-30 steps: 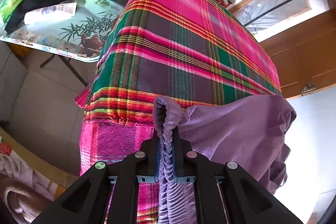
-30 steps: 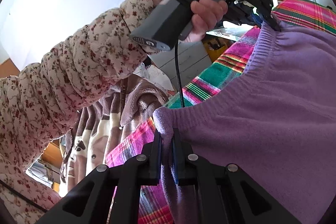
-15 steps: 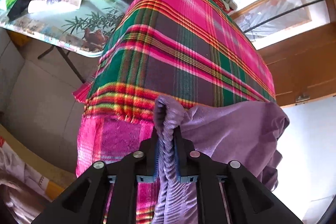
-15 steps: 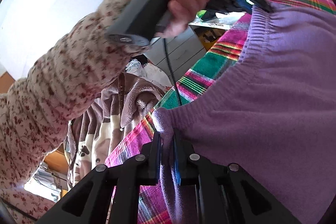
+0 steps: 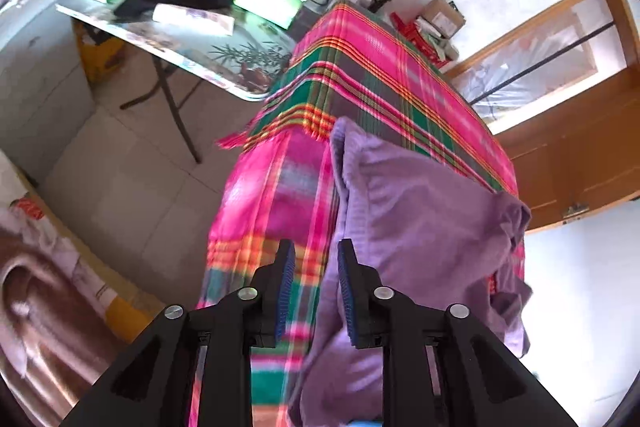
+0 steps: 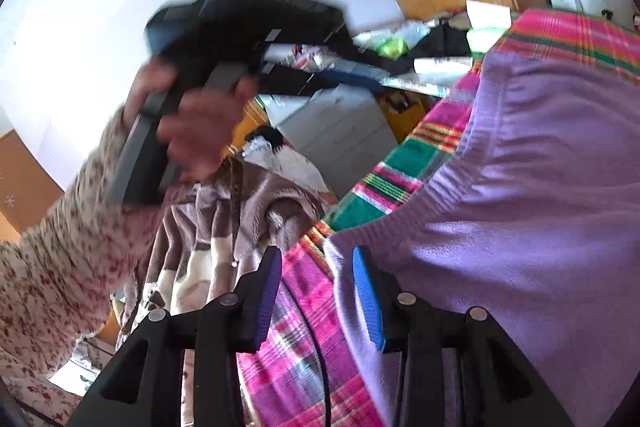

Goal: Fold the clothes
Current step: 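Open both grippers and drop the fleece onto the bed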

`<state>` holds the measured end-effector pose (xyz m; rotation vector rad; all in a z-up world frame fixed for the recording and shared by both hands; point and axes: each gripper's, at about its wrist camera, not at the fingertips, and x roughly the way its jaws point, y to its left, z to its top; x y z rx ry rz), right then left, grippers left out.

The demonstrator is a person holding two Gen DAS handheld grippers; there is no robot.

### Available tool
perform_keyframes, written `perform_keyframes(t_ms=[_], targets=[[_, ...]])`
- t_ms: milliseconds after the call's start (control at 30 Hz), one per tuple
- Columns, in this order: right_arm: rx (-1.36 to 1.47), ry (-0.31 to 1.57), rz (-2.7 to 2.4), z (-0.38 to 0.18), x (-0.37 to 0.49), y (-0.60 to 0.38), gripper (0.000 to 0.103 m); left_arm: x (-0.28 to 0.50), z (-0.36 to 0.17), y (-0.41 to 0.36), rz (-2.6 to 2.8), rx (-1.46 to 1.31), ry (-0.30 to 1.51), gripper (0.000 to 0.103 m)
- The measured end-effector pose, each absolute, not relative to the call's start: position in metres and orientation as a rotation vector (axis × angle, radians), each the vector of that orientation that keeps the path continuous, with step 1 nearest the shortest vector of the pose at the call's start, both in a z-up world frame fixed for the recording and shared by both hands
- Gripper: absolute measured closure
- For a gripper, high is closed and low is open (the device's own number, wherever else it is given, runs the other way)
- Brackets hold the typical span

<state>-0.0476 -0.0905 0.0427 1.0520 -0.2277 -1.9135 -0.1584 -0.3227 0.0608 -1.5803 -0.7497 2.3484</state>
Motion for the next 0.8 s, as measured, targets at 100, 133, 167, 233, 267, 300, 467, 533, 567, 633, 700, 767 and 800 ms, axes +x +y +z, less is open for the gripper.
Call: perform_keyframes(t_ms=[100, 133, 167, 233, 267, 300, 467, 533, 567, 633, 700, 767, 800], targets=[[1.015, -0.262, -1.946, 0.056, -0.034, -0.071, 0.065, -0.128, 0.066, -0.328, 2.366, -1.547, -0.789, 0.069], [1.004, -0.277, -1.962, 0.06, -0.029, -0.063, 0.065, -0.118, 0.066, -0.327, 2.359, -1.531, -0.802, 0.069], [0.992, -0.287, -1.983, 0.063, -0.023, -0.053, 0.065, -0.108, 0.065, -0.325, 2.352, -1.516, -0.811, 0.069], [0.959, -0.305, -2.038, 0.072, -0.009, -0.029, 0.065, -0.092, 0.059, -0.32, 2.372, -1.542, -0.803, 0.067], [0.941, -0.313, -2.071, 0.076, -0.001, -0.017, 0.065, -0.083, 0.056, -0.316, 2.39, -1.548, -0.788, 0.067], [0.924, -0.324, -2.11, 0.08, 0.007, -0.003, 0.065, -0.073, 0.052, -0.312, 2.408, -1.552, -0.774, 0.067], [0.873, -0.392, -2.325, 0.092, 0.039, 0.073, 0.064, -0.04, 0.033, -0.299, 2.456, -1.568, -0.8, 0.066], [0.877, -0.435, -2.419, 0.091, 0.047, 0.104, 0.063, -0.031, 0.028, -0.297, 2.495, -1.56, -0.82, 0.064], [0.888, -0.458, -2.462, 0.089, 0.051, 0.119, 0.063, -0.026, 0.026, -0.296, 2.515, -1.555, -0.829, 0.064], [0.921, -0.509, -2.554, 0.084, 0.058, 0.149, 0.063, -0.017, 0.021, -0.294, 2.555, -1.545, -0.848, 0.064], [0.968, -0.556, -2.641, 0.077, 0.066, 0.174, 0.063, -0.016, 0.017, -0.29, 2.532, -1.539, -0.866, 0.064], [1.014, -0.596, -2.721, 0.068, 0.072, 0.194, 0.063, -0.016, 0.014, -0.286, 2.506, -1.53, -0.883, 0.064], [1.029, -0.619, -2.753, 0.064, 0.076, 0.204, 0.063, -0.017, 0.014, -0.285, 2.497, -1.522, -0.892, 0.064]])
